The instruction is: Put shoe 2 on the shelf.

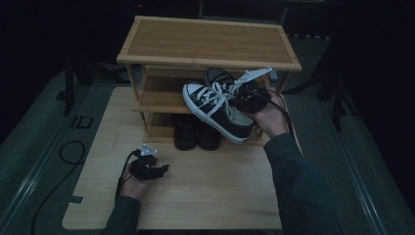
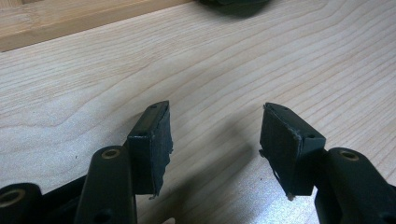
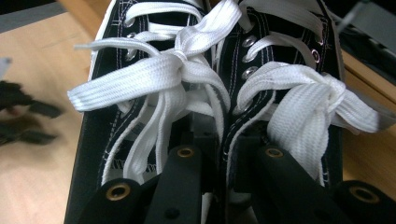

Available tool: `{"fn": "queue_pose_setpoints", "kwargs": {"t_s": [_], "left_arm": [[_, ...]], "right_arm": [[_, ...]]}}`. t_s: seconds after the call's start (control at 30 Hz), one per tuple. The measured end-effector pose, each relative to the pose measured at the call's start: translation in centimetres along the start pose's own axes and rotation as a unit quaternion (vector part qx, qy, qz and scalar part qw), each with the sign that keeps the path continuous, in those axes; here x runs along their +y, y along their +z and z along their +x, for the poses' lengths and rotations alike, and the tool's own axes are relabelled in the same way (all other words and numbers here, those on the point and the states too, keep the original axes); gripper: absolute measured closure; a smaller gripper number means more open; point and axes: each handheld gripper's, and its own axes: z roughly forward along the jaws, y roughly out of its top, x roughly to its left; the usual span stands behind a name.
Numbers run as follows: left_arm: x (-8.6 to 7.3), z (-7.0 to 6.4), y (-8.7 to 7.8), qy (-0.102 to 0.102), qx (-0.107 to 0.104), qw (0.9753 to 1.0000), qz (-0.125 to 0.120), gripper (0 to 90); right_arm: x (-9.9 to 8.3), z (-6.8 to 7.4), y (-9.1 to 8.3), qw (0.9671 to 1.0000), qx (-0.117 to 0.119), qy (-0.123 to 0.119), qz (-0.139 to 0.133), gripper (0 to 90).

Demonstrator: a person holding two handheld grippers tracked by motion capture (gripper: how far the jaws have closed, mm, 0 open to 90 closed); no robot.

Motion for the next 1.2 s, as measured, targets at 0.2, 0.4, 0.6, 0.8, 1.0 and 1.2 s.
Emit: {"fn": "queue_pose_setpoints", "kwargs": {"t_s": [0.2, 0.4, 0.6, 0.8, 1.0, 1.2], "left_arm": [[0.0, 0.1, 0.0, 0.001, 0.000, 1.0000, -0.001, 43.9], [0.0, 0.0, 0.0, 0.001, 0.001, 1.0000, 0.000, 43.9], [0.0, 0.1, 0.0, 0.000, 0.000, 1.0000, -0.001, 43.9], [0.0, 0.1, 0.0, 0.001, 0.000, 1.0000, 0.000, 43.9], [0.0, 0.1, 0.0, 0.002, 0.000, 1.0000, 0.001, 43.9], [0.0, 0.1, 0.0, 0.002, 0.001, 1.0000, 0.001, 43.9]], "right_arm": [[0.1, -0.1, 0.5, 0.9995, -0.026, 0.019, 0.002, 83.6], [0.5, 0.3, 0.8, 0.9978, -0.059, 0.028, 0.003, 83.7], [0.9, 0.7, 1.2, 0.9951, -0.088, 0.045, 0.002, 83.7], [0.9, 0.7, 1.3, 0.9913, -0.106, 0.078, 0.001, 82.4], [1.5, 1.3, 1.5, 0.9879, -0.140, 0.065, 0.018, 69.3], [1.5, 0.5, 0.4, 0.9920, -0.116, 0.044, 0.023, 62.0]]}}
